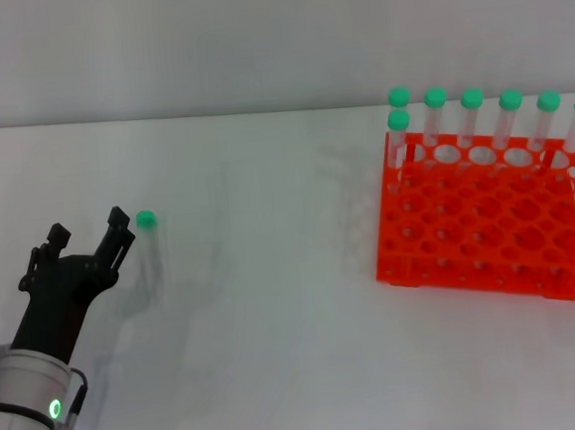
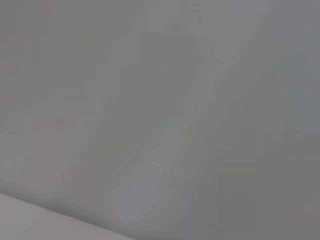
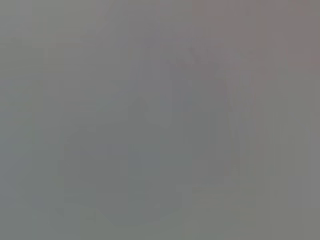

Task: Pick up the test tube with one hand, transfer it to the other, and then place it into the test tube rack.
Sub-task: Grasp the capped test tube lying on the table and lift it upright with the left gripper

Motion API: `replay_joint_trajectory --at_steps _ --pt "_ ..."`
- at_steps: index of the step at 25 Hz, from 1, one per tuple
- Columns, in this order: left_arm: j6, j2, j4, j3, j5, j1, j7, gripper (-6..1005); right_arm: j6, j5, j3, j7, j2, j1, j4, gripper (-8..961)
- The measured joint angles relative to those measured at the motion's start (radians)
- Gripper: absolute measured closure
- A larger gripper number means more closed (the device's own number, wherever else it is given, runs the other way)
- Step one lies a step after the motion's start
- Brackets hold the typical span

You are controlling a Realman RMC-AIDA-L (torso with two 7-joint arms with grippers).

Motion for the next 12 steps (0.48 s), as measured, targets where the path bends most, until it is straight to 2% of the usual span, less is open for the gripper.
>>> replay_joint_trajectory --at_steps 3,8,12 --pt "-0.004 0.006 -0.011 -0.014 -0.003 -0.009 -0.056 119 0.000 0.000 0.001 -0.001 0.000 0.005 0.001 81" --pt "-0.011 0.015 -0.043 -0.129 0.001 -0.019 -0.179 122 0.000 0.000 0.001 -0.001 -0.001 0.011 0.004 81" --pt "-0.014 0.030 -0.151 -0.139 0.068 -0.076 -0.413 125 0.000 0.000 0.002 -0.001 -0.002 0.014 0.007 80"
